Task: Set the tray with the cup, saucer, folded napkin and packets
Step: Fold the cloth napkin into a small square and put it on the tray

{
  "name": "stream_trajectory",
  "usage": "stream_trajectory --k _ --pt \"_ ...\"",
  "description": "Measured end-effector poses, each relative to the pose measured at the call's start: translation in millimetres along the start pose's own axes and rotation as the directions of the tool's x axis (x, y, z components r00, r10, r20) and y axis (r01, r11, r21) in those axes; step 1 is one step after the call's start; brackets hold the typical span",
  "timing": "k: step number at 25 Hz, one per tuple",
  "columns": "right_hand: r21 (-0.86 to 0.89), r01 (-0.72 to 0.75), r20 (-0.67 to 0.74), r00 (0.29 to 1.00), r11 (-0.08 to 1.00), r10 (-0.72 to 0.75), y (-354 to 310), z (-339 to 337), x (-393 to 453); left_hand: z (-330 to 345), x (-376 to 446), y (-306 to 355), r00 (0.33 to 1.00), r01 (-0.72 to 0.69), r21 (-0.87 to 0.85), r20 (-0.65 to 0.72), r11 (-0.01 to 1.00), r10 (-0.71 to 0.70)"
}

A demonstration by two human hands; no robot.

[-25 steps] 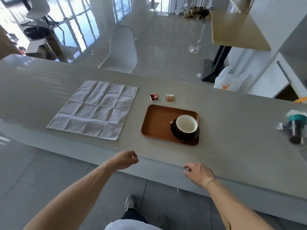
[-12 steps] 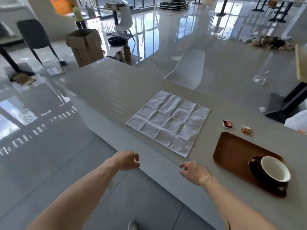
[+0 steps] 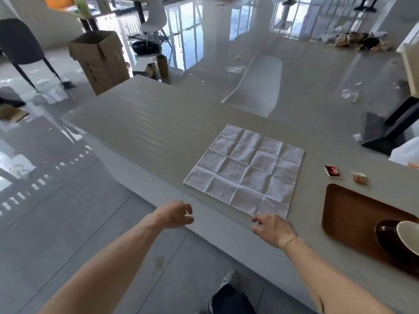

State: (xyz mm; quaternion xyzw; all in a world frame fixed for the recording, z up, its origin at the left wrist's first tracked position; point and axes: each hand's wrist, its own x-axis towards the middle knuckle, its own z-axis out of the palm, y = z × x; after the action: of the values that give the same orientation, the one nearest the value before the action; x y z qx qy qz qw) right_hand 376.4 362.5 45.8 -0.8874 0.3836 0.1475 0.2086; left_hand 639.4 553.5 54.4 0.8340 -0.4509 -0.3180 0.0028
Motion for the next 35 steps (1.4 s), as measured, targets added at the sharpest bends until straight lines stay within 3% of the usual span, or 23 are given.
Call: stream_trajectory --k 7,15,24,29,32,35 --pt "0.022 -0.063 -0.076 0.995 0.998 0.064 23 14 33 -29 79 2 0.996 -0.086 0.059 -0.002 0.994 0.087" --pt "0.015 -0.064 -0.197 0.978 0.998 0.065 35 31 55 -36 137 -8 0.986 -0.141 0.336 -0.041 0.931 0.164" --pt "0.018 -0.136 -0.085 0.987 0.991 0.137 36 63 43 -23 165 -44 0.904 -0.388 0.422 0.0 0.82 0.428" --pt "-0.001 -0.195 -0.187 0.964 0.981 0.191 14 56 29 -20 161 -65 0.8 -0.496 0.471 -0.08 0.73 0.595" --pt "-0.014 -0.178 -0.357 0.92 0.984 0.161 5 67 17 -20 158 -71 0.786 -0.517 0.438 -0.096 0.735 0.61" --pt "0.01 -0.186 -0.414 0.893 0.983 0.173 4 71 9 -20 153 -78 0.757 -0.556 0.412 -0.109 0.722 0.644"
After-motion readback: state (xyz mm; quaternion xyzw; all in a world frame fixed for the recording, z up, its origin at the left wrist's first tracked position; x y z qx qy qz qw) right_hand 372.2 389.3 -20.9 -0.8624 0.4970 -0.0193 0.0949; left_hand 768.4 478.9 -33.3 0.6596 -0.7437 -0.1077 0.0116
